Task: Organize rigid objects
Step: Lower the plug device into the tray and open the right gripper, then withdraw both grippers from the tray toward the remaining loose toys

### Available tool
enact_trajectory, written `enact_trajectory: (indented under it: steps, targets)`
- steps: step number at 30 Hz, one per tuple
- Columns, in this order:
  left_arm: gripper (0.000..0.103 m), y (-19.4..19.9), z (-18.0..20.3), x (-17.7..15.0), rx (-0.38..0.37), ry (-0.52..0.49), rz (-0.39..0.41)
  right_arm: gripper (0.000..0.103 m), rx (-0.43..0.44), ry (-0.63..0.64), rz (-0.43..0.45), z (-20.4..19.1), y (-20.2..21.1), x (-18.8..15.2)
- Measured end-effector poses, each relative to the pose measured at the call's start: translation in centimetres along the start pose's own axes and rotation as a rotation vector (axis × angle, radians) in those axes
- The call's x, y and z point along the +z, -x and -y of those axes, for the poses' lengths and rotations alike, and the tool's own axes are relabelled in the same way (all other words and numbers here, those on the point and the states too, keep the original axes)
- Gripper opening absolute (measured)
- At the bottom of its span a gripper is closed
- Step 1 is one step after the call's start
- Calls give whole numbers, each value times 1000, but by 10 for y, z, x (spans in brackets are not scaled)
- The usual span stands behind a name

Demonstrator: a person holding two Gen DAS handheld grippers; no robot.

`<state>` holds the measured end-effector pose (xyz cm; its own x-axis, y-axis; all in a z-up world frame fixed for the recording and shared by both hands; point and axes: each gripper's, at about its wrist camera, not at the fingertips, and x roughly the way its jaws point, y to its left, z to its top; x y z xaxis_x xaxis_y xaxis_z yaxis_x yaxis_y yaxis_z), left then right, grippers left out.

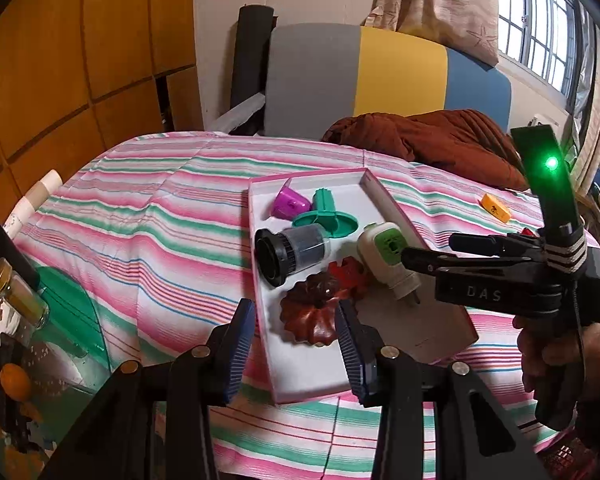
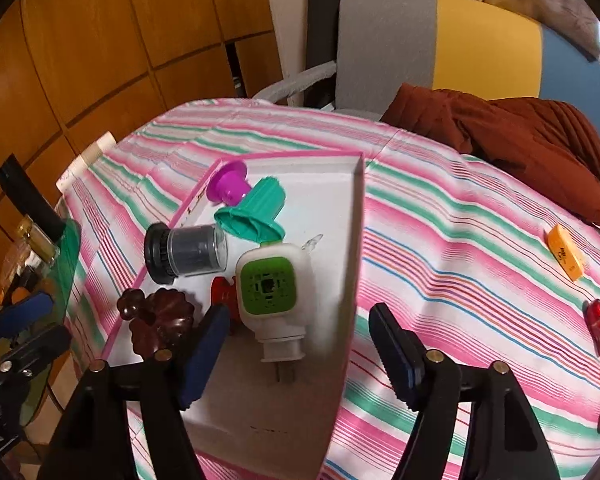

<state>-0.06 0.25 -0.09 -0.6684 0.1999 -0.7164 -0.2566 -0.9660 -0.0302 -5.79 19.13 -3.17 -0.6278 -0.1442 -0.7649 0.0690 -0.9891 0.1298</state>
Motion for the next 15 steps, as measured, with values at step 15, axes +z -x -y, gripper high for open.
enact_trajectory:
  steps: [15]
  targets:
    - [41,-1,14,2,-24,-31,-5,74,-91,-57,30,60,38,-16]
